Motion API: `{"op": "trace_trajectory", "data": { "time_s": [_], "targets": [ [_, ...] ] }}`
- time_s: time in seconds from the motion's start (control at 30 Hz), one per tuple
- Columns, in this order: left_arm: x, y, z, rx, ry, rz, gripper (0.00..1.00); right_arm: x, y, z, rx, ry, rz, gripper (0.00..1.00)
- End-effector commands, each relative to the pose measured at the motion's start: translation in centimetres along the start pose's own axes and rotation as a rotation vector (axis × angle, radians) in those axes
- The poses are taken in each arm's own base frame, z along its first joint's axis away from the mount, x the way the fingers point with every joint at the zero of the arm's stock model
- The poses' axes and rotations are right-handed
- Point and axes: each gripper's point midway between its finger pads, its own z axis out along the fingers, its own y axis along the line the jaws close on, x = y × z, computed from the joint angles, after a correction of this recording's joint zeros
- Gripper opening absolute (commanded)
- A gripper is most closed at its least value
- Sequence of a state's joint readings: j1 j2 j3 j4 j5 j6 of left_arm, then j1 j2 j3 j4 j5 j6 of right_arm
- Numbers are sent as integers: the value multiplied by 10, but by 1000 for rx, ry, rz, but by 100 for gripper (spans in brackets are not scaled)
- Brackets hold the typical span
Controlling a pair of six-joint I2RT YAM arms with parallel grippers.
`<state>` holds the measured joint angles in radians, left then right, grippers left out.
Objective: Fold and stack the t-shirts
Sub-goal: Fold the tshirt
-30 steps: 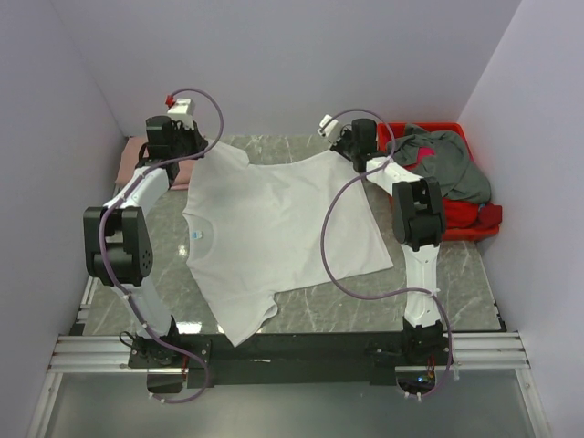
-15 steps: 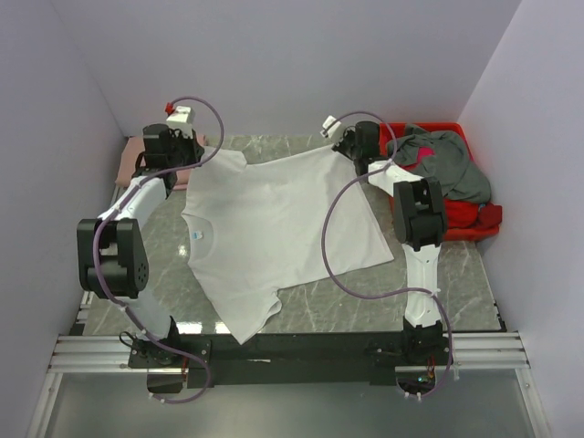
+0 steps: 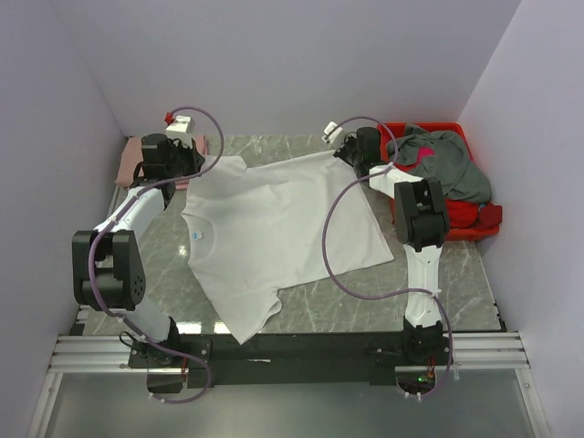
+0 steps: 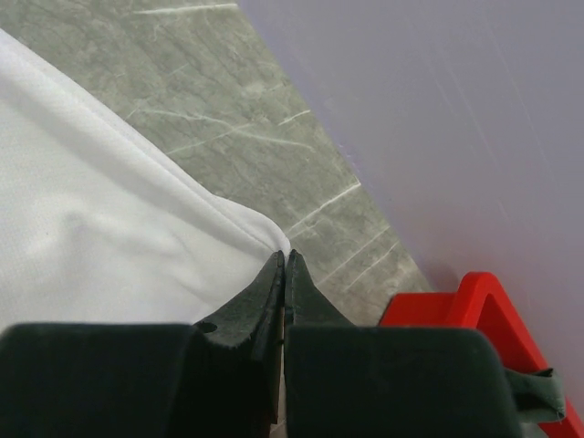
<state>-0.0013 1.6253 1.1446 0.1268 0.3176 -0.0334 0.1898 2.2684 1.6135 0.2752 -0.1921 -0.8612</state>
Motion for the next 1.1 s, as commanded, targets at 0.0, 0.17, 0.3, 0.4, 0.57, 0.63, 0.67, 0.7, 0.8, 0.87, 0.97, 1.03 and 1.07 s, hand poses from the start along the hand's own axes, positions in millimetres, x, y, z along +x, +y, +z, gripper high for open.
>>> {"op": "trace_trajectory", "data": {
  "time_s": [0.0,0.17,0.3,0.4,0.57,0.63,0.67,0.7,0.8,0.87,0.97,1.03,1.07],
  "targets": [
    [-31,-11,-16,34,-88,54,0,-38,-47,-25,102,-92,9,0],
    [-30,-15,-24,41,-86,53,0,-36,-45,-31,100,-97,18,0],
    [-28,-18,-28,48,-79,48,0,-32,-43,-34,95,-96,28,0],
    [-23,-19,-31,48,-70,40,0,-31,-41,-37,93,-94,32,0],
    [-16,-18,-34,40,-54,33,0,-26,-35,-43,86,-88,40,0],
    [-14,-17,-34,32,-46,33,0,-21,-32,-44,81,-82,48,0],
    [-11,-15,-33,26,-37,31,0,-23,-32,-46,83,-86,48,0],
    [-10,-15,-34,23,-34,32,0,-23,-32,-47,84,-87,49,0],
    [-8,-18,-40,23,-43,24,0,-15,-28,-54,81,-75,56,0],
    [-8,-19,-42,25,-43,19,0,-13,-25,-54,76,-70,57,0],
    [-6,-20,-46,26,-37,13,0,-11,-25,-57,79,-67,61,0],
    [-4,-22,-49,26,-35,6,0,-10,-25,-58,78,-64,64,0],
    [-2,-23,-50,25,-29,1,0,-9,-24,-59,77,-63,65,0]
  ]
}}
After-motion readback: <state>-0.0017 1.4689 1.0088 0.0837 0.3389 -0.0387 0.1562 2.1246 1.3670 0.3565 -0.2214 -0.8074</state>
